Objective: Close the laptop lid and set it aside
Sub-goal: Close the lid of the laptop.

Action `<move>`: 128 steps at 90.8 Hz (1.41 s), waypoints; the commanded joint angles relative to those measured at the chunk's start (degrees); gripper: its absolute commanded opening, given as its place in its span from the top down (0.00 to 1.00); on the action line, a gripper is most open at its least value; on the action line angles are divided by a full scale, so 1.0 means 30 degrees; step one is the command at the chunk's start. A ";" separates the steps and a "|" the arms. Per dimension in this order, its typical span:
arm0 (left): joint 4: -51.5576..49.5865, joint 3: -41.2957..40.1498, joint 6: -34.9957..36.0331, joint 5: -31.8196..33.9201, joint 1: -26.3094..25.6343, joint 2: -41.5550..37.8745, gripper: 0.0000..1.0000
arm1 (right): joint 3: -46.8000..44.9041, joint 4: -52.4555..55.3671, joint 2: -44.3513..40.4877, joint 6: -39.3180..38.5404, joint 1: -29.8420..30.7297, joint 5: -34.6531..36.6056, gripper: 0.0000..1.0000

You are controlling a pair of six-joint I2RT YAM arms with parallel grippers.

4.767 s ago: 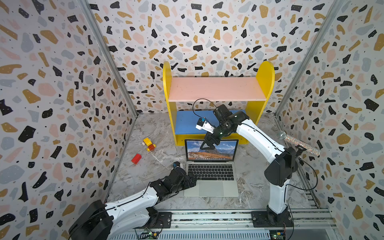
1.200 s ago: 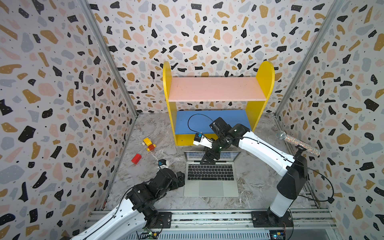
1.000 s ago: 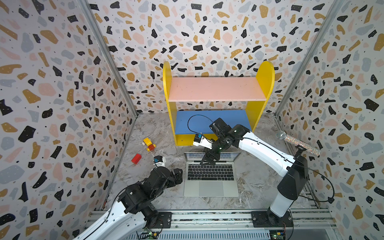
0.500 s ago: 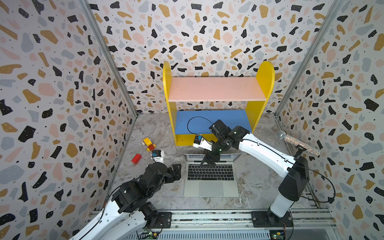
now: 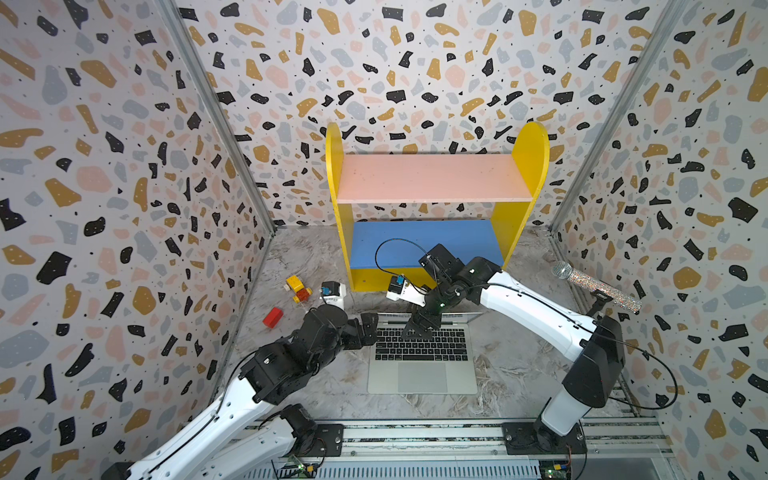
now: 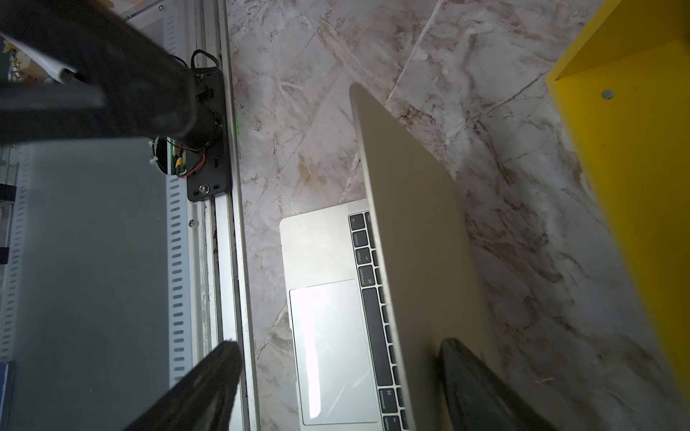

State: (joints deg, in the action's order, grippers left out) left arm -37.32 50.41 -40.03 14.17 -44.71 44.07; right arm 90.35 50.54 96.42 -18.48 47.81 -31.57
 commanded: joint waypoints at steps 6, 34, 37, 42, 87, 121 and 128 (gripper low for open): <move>0.1447 0.0585 0.0350 -0.0740 0.0102 0.0504 0.00 | -0.0767 0.1540 -0.1001 0.0617 0.0449 -0.0433 0.12; 0.1805 0.0604 0.0365 -0.1102 0.0197 0.0923 0.00 | -0.1468 0.1351 -0.1203 0.1075 0.0549 -0.0523 0.13; 0.1816 0.0588 0.0328 -0.1141 0.0196 0.0964 0.01 | -0.1523 0.1332 -0.1225 0.1087 0.0555 -0.0536 0.13; 0.1864 0.0566 0.0305 -0.1201 0.0224 0.1005 0.01 | -0.1666 0.1241 -0.1301 0.1132 0.0569 -0.0595 0.13; 0.1794 0.0256 0.0164 -0.1443 0.0456 0.0941 0.00 | -0.3082 0.0310 -0.2078 0.1757 0.0816 -0.0584 0.13; 0.1571 -0.0140 0.0052 -0.1673 0.0663 0.0551 0.00 | -0.3802 -0.0103 -0.2214 0.2293 0.1241 -0.0024 0.13; 0.1527 -0.0207 0.0053 -0.1703 0.0693 0.0491 0.01 | -0.4001 -0.0156 -0.2293 0.2401 0.1417 0.0056 0.13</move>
State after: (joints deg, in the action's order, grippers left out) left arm -34.22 50.39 -39.81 9.47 -43.07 46.37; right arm 80.16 45.47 91.33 -13.06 50.72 -31.05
